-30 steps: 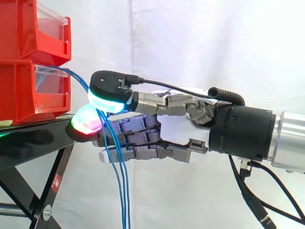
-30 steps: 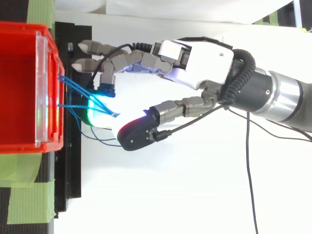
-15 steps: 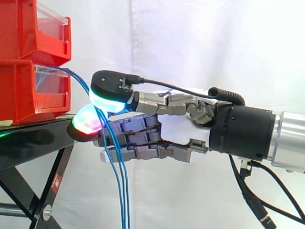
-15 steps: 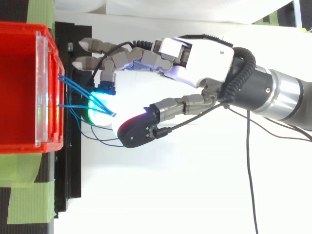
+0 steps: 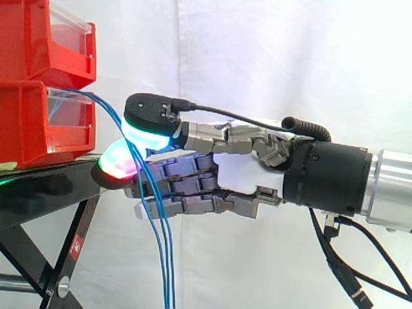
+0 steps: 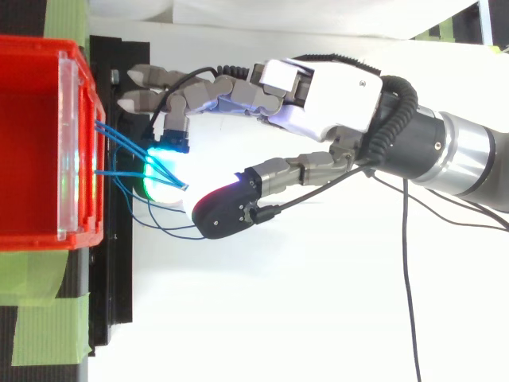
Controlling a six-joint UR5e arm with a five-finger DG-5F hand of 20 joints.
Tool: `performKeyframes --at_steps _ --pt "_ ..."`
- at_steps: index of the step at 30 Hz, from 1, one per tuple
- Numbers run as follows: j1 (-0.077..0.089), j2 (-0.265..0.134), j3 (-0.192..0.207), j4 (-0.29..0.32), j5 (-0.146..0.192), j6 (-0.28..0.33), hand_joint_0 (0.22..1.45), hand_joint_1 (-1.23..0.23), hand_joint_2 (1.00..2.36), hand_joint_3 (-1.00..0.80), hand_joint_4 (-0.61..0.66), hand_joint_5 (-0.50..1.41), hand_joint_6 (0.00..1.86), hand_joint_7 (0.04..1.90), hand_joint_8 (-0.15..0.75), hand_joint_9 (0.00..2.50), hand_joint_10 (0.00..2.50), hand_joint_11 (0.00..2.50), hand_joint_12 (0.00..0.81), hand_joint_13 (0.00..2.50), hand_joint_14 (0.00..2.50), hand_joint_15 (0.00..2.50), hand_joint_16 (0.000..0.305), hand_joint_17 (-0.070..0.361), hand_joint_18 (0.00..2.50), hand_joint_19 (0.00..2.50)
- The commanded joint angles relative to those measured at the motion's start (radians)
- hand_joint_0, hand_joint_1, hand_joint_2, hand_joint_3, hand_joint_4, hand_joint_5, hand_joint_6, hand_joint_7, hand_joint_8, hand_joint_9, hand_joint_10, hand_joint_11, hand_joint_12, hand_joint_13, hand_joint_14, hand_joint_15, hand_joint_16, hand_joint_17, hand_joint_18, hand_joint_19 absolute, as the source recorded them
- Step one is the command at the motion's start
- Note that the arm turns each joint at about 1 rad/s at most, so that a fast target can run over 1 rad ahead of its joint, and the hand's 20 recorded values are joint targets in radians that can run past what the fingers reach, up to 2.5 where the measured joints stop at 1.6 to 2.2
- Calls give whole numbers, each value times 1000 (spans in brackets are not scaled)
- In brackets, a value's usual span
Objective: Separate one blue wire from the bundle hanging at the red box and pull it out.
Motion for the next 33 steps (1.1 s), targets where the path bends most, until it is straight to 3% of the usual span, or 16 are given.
performKeyframes --at_steps 1,6,23,28,33 --pt "-2 0 12 -2 -5 7 609 -621 1010 -379 301 -200 781 1026 291 186 2 113 353 152 4 145 52 116 132 363" --pt "-5 -1 31 -3 -8 5 615 -623 1011 -368 302 -201 790 1023 291 193 2 112 352 156 5 146 51 116 138 362" --pt "-4 0 37 -9 -6 2 624 -636 1016 -290 302 -208 826 1049 290 198 2 120 352 163 5 150 51 115 142 358" --pt "-4 -1 37 -43 -9 2 613 -633 1014 -326 301 -212 813 1026 291 194 2 119 353 162 5 159 51 115 140 375" --pt "-4 -1 37 -86 -38 1 591 -614 1011 -364 300 -211 791 1040 292 193 3 131 356 158 5 158 52 116 129 375"
